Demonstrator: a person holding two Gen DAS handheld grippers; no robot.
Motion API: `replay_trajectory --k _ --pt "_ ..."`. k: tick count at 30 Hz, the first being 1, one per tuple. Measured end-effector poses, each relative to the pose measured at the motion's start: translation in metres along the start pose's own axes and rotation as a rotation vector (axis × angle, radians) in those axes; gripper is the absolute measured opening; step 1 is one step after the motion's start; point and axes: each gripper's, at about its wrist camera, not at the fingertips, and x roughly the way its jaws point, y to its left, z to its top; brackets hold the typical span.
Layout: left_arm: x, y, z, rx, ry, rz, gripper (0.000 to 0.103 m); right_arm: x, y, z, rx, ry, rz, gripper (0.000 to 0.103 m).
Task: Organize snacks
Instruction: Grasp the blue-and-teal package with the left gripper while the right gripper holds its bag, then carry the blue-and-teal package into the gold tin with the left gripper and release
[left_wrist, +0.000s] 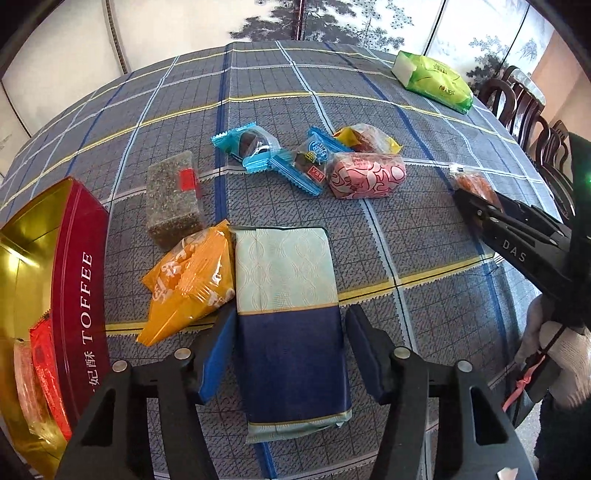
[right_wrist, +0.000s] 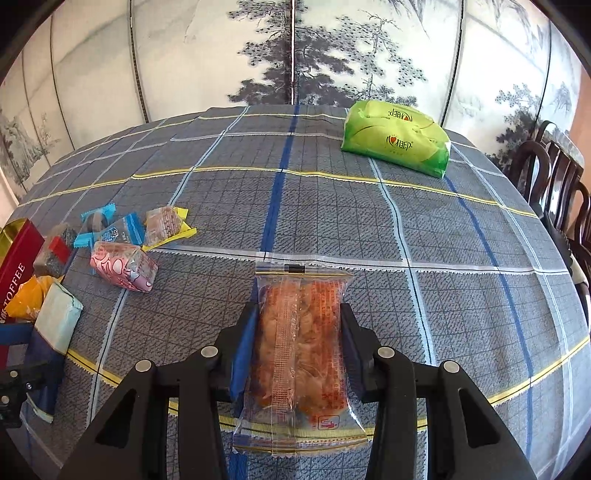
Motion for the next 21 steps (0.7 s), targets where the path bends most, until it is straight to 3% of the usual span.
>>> replay_trajectory --k 6,16,21 --pt "0.002 -0.007 0.001 0.049 -0.021 0.044 0.049 0.000 0.000 0.000 0.000 0.000 0.000 0.044" --pt "-0.006 -0.013 -0.017 0.077 -0.016 0.013 0.046 0.000 0.000 0.000 0.001 0.000 0.001 0.044" --pt "-0.013 -0.010 -0.028 0.071 -0.004 -0.037 0.046 0.000 0.000 0.000 0.001 0.000 0.000 0.044"
